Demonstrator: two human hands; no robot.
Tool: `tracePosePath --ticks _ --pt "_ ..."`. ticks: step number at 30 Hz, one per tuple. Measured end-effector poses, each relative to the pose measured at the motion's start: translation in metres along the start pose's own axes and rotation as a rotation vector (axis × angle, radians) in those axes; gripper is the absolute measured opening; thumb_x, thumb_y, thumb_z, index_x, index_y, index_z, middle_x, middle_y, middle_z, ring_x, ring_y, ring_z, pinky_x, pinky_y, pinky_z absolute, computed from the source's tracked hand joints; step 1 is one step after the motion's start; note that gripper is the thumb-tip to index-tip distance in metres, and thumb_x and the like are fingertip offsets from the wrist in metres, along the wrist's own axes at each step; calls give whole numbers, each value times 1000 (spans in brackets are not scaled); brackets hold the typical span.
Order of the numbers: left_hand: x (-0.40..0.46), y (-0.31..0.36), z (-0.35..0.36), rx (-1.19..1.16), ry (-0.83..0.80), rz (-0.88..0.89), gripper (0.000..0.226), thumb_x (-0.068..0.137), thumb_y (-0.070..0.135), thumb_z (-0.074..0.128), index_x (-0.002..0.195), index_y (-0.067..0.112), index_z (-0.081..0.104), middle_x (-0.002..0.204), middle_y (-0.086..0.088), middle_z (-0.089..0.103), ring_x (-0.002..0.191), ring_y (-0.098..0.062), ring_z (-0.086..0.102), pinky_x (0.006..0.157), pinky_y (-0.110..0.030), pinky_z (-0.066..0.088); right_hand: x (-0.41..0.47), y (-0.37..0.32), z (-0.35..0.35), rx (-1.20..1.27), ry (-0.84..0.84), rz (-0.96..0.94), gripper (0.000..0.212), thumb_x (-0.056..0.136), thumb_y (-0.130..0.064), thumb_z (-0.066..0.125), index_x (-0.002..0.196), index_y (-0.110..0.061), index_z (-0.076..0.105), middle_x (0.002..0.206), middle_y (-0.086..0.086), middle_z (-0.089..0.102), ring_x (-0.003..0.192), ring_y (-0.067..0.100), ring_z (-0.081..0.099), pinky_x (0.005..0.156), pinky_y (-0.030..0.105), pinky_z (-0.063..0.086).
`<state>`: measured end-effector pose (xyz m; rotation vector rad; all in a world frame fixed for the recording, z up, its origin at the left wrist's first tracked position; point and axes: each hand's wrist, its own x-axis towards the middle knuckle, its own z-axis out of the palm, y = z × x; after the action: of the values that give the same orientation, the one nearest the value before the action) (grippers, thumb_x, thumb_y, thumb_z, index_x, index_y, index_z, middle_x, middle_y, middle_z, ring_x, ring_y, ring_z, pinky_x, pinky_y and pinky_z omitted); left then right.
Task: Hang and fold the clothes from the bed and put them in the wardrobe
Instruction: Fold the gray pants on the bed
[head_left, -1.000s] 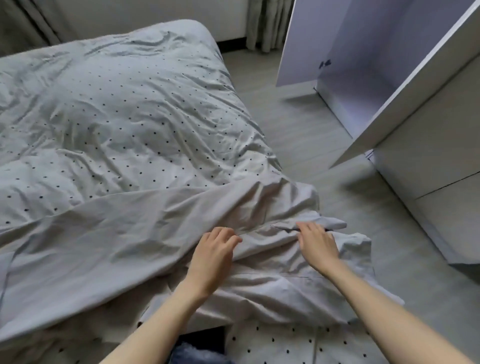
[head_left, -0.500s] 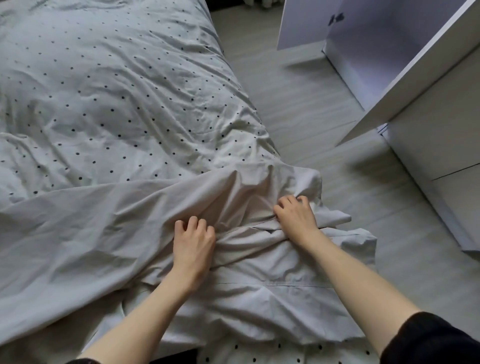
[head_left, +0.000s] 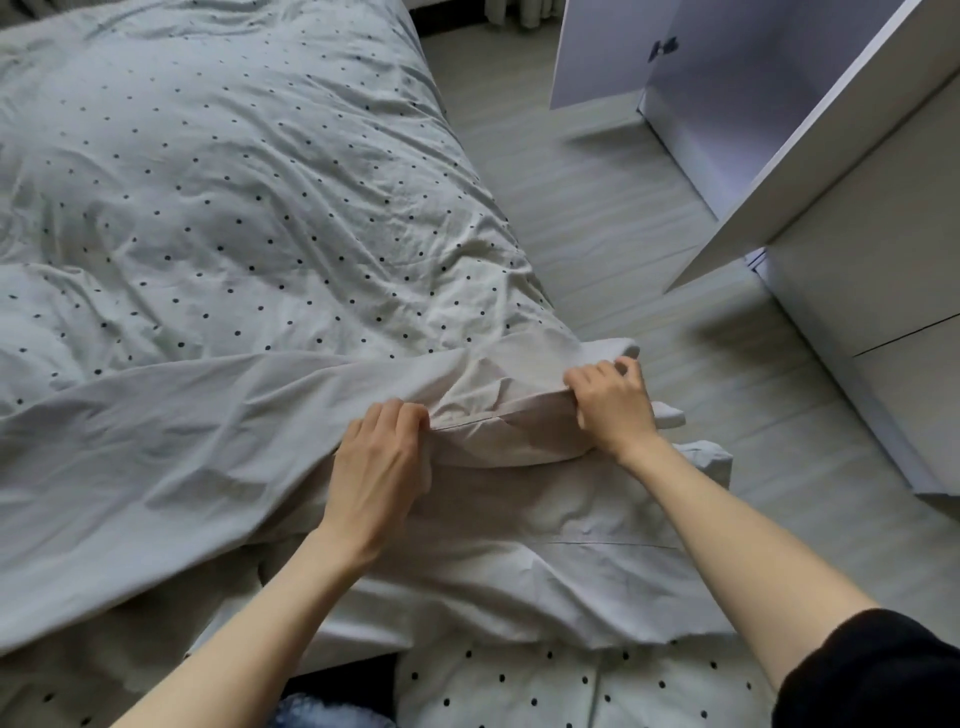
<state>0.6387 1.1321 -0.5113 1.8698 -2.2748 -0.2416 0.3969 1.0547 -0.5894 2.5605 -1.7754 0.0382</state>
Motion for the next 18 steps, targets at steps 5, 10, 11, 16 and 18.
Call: tracePosePath --ticks 5,10,11,16,18 --pt "4 9 -23 31 -88 -57 17 90 5 50 104 2 60 96 -19 55 89 -35 52 79 -45 41 -5 32 -57 -105 187 78 27 53 8 71 72 -9 62 66 9 61 63 28 60 75 41 49" --pt "14 22 -56 1 37 -39 10 77 -5 68 86 -2 64 79 -21 56 71 -37 56 61 -45 47 -12 43 -102 -52 224 142 25 58 13 64 74 -6 62 70 12 62 67 31 60 74 41 44" --pt "12 26 -58 22 23 -15 13 73 -6 71 83 -1 64 76 -19 56 67 -36 56 58 -43 47 -14 45 -107 -31 207 151 23 61 12 62 77 -5 63 74 13 63 72 32 60 77 42 42" --pt "-8 28 -70 -32 -25 14 3 83 7 67 84 6 64 81 -14 60 72 -34 60 58 -37 42 -39 62 -127 86 -111 195 24 86 -18 52 105 -18 68 109 3 62 110 24 49 98 37 23" --pt "-6 26 -79 -94 101 -76 4 83 5 66 85 5 63 81 -15 60 72 -34 59 60 -39 44 -44 65 -135 118 59 218 21 89 -18 52 100 -15 70 106 6 65 106 27 52 99 38 24"
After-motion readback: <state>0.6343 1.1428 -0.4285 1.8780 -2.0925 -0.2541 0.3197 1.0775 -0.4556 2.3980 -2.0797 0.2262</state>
